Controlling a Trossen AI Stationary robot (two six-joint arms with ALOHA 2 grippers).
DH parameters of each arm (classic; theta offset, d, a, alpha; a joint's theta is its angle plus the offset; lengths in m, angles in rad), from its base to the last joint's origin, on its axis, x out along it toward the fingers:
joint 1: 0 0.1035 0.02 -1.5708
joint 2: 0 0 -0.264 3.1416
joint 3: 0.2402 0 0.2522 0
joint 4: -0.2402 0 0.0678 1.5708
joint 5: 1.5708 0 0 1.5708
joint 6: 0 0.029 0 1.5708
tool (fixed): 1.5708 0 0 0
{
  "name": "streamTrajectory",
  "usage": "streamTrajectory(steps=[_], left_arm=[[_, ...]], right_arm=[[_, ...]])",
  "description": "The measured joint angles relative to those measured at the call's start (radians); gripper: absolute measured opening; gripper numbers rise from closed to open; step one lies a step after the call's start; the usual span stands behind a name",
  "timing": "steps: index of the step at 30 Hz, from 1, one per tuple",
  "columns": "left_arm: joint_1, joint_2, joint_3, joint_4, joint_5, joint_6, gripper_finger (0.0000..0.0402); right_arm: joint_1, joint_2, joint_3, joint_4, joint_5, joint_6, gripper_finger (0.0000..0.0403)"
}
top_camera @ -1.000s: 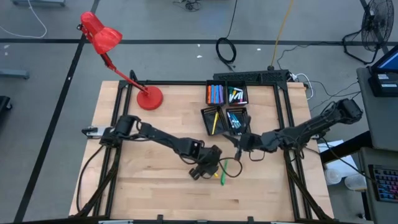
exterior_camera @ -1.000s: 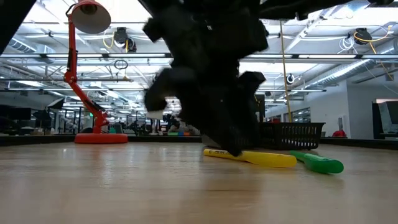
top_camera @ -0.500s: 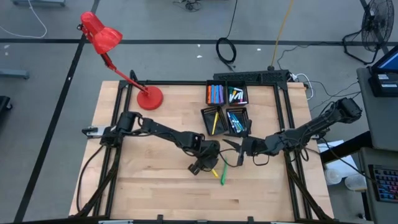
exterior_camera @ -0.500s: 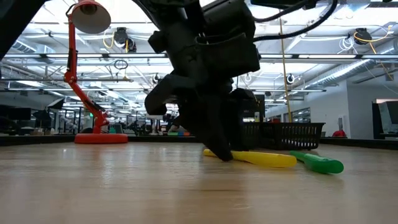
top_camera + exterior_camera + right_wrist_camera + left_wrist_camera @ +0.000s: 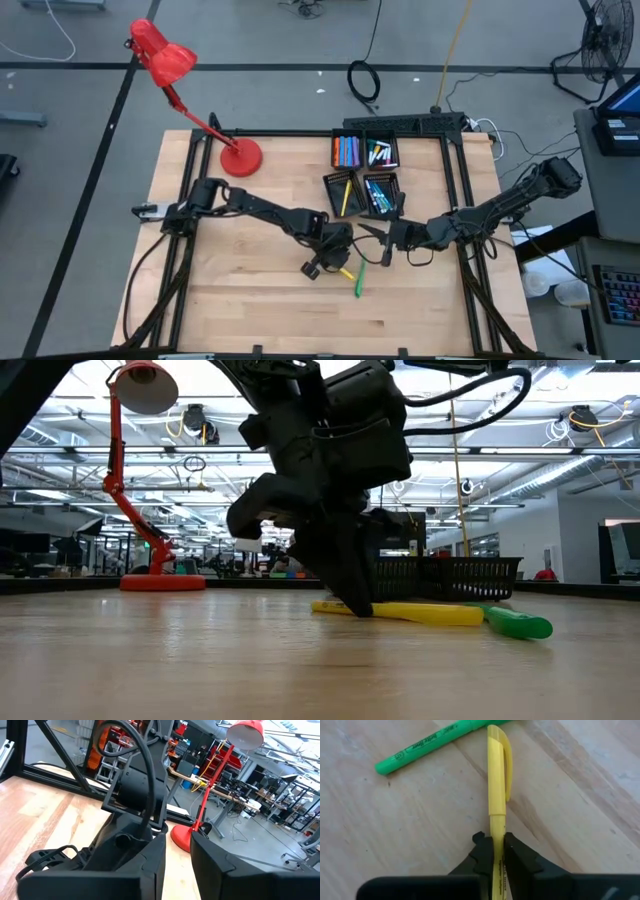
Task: Pick & Place Markers
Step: Put the yellow pen into the bottom left black bin
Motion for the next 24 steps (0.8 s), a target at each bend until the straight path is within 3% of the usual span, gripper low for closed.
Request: streamTrajectory(steps=[6,15,24], left_arm=[[-0.012,-0.073,-0.008,-0.02,-0.044,-0.019,0.0022],[0.002,-0.223,-0.007,-0.064,-0.25,-0.003,0.0025],[0.117,-0.251,-0.006,0.012,-0.324,0.007,0.0026]], right_arm=[[0.0,0.0,0.0,0.0,0.0,0.0,0.0075],[0.003,0.0,0.0,0.002,0.0,0.001,0.0075],[0.002,0.0,0.001,0.015,0.011,0.0,0.0075]])
